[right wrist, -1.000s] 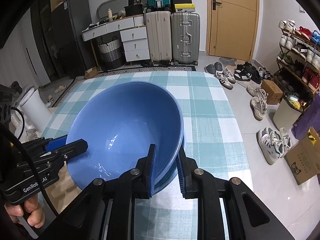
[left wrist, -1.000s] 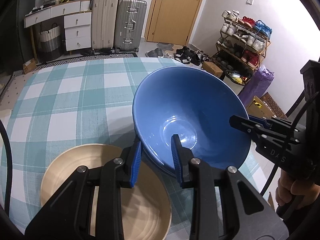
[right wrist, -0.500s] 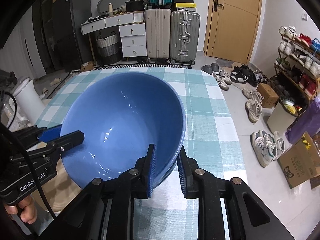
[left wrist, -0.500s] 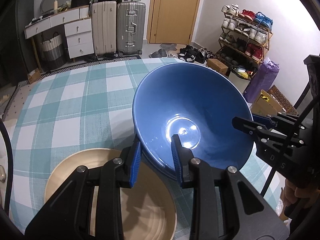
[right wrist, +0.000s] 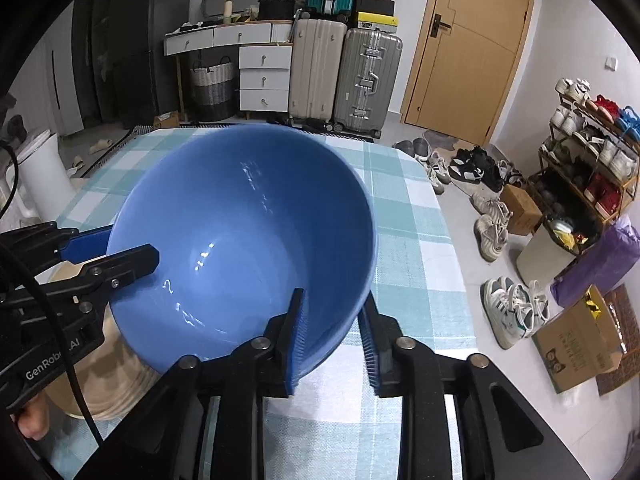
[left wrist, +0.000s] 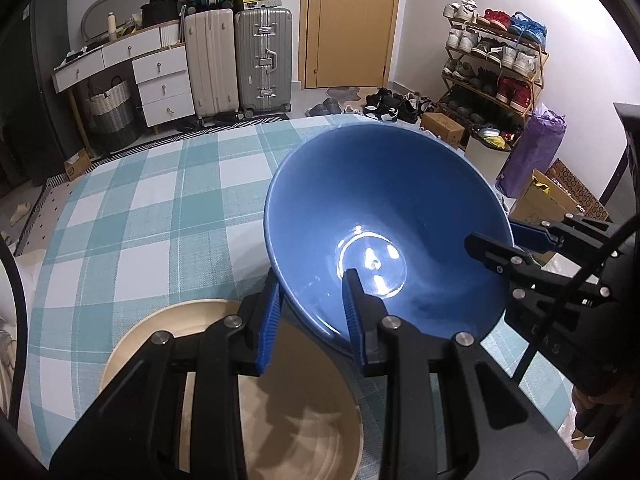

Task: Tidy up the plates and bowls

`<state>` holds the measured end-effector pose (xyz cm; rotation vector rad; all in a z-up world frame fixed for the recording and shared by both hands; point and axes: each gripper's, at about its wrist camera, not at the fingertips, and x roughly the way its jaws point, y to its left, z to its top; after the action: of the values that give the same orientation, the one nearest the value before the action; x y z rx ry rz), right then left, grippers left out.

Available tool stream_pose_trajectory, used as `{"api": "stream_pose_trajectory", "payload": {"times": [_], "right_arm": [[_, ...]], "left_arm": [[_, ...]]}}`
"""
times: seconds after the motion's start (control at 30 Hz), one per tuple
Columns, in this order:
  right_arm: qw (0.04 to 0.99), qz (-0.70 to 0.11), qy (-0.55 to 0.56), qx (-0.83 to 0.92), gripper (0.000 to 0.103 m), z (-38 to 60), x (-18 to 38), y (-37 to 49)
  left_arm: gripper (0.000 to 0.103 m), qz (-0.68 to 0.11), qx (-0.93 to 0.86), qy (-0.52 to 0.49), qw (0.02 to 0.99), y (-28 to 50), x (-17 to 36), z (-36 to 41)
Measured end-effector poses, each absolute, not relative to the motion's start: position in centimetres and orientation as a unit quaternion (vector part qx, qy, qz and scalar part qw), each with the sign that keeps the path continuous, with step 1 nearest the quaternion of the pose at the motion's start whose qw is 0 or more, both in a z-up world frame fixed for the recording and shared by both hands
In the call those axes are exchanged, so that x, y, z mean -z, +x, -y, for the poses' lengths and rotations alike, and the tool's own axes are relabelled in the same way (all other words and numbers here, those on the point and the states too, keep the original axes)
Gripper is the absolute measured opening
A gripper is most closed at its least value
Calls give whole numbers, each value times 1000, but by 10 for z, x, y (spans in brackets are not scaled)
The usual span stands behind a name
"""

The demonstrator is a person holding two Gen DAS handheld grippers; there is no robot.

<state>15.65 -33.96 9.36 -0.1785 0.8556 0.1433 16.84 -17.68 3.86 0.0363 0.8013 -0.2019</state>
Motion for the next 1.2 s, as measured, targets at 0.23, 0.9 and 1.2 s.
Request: {"api": "stream_pose_trajectory", "payload": {"times": [0.23,0.9,1.2], "right_arm": [[905,-409,-83,-74,28,341,-93,158],[906,-411,-75,-68,28,347,-82,159],[909,-406,-27,-90,59,361,-92,162]], "left_arm": [[26,-396,95,20,913,171,-36,175],[26,-410,103,6,906,178,-27,171],[31,-424,120,-24,897,187,-30,160]]}}
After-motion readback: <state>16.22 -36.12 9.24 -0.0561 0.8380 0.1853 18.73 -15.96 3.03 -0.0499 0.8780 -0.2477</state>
